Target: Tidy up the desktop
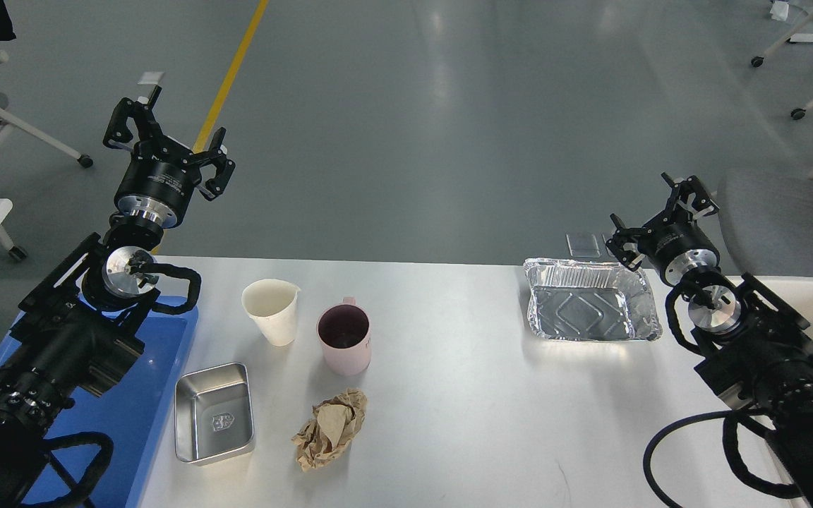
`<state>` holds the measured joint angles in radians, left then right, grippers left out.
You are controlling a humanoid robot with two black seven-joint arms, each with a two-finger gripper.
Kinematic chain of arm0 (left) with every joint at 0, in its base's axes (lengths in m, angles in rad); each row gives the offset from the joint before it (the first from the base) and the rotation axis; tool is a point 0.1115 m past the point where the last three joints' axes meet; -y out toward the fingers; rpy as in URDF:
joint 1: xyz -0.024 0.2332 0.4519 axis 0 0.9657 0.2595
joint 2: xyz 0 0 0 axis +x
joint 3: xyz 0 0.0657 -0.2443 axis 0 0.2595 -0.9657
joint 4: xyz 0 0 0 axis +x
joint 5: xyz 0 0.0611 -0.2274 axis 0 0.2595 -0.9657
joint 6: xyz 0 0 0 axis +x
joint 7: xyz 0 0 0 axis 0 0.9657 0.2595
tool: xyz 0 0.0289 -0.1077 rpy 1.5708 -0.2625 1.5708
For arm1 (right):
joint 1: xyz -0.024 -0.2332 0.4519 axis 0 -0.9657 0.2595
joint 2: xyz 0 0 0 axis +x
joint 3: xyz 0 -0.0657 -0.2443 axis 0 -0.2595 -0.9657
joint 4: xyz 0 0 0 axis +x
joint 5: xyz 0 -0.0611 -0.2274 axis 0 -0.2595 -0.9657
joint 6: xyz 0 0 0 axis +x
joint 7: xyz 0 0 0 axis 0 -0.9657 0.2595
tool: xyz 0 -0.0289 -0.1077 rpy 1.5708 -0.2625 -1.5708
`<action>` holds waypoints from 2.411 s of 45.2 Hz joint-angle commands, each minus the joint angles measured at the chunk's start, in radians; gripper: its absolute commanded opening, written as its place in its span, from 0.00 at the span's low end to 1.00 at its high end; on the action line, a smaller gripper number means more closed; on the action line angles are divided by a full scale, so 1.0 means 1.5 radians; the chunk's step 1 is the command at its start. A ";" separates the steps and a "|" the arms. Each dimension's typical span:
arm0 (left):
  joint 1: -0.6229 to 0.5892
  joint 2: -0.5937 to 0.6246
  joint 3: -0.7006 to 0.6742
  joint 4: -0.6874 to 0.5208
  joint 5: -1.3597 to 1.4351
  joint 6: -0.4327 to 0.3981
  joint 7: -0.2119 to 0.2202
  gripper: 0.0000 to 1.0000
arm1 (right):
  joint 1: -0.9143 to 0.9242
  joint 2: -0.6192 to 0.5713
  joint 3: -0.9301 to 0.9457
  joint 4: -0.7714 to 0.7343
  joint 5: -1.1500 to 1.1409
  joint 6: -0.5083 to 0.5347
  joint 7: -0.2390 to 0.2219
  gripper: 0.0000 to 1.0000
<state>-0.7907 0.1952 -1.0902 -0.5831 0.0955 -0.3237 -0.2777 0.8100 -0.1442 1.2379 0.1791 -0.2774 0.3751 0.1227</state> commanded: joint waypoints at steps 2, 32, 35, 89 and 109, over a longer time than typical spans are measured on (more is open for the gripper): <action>0.000 0.001 0.000 0.000 0.000 0.001 0.001 0.97 | 0.000 0.000 0.000 0.000 0.000 0.000 0.000 1.00; 0.002 -0.002 -0.003 0.000 0.000 -0.012 -0.001 0.97 | 0.000 -0.001 0.000 0.000 0.000 0.000 0.000 1.00; 0.002 -0.002 -0.003 0.000 0.000 -0.012 -0.001 0.97 | 0.000 -0.001 0.000 0.000 0.000 0.000 0.000 1.00; 0.051 0.048 -0.011 -0.092 0.190 0.012 0.008 0.89 | 0.001 -0.003 0.000 0.001 0.000 -0.001 0.000 1.00; 0.092 0.102 0.076 -0.190 0.329 0.056 0.010 0.86 | -0.002 -0.002 0.000 0.003 0.000 0.000 0.000 1.00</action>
<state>-0.6593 0.3012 -1.0654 -0.8267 0.5484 -0.2349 -0.2625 0.8088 -0.1475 1.2379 0.1841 -0.2774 0.3749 0.1227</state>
